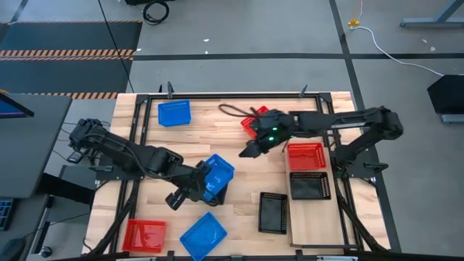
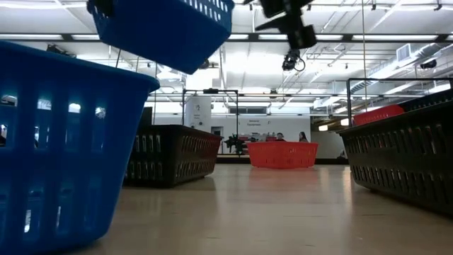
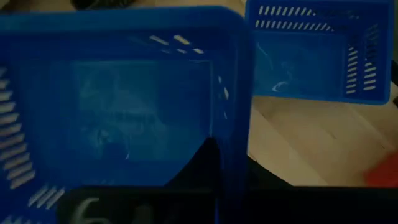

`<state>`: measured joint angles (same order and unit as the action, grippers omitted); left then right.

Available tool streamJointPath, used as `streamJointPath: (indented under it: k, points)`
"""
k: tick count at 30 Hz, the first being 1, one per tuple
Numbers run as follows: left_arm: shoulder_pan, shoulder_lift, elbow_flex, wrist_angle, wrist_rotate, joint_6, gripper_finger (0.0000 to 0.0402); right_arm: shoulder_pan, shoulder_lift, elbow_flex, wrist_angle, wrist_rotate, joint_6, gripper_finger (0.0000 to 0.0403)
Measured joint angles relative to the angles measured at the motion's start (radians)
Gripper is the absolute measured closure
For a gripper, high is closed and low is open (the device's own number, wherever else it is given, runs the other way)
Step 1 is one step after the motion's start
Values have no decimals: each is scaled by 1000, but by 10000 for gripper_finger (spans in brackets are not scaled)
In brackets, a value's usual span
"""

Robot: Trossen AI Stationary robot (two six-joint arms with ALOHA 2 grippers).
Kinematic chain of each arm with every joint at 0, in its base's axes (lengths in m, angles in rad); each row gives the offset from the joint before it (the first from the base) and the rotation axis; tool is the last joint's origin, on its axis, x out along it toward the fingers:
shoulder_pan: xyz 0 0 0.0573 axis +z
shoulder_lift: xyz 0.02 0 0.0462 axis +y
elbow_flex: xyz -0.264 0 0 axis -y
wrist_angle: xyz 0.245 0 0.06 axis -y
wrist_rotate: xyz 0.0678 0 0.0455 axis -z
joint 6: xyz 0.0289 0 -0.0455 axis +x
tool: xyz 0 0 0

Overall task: Stack baskets on shelf by color
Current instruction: Put the middle blue bin on the shelf

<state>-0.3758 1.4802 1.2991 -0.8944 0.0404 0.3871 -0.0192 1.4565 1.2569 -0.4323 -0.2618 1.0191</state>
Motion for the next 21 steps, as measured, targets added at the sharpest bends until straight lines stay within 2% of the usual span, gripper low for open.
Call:
streamJointPath:
  k: [10,15,21]
  points:
    - [27,1,0,21,10,46,397,-17,273,222,-49,-116,-82,197]
    - [26,1,0,27,11,44,397,-17,369,319,-144,-141,-129,199]
    - [26,1,0,26,8,44,393,-17,425,373,-281,-167,-183,233]
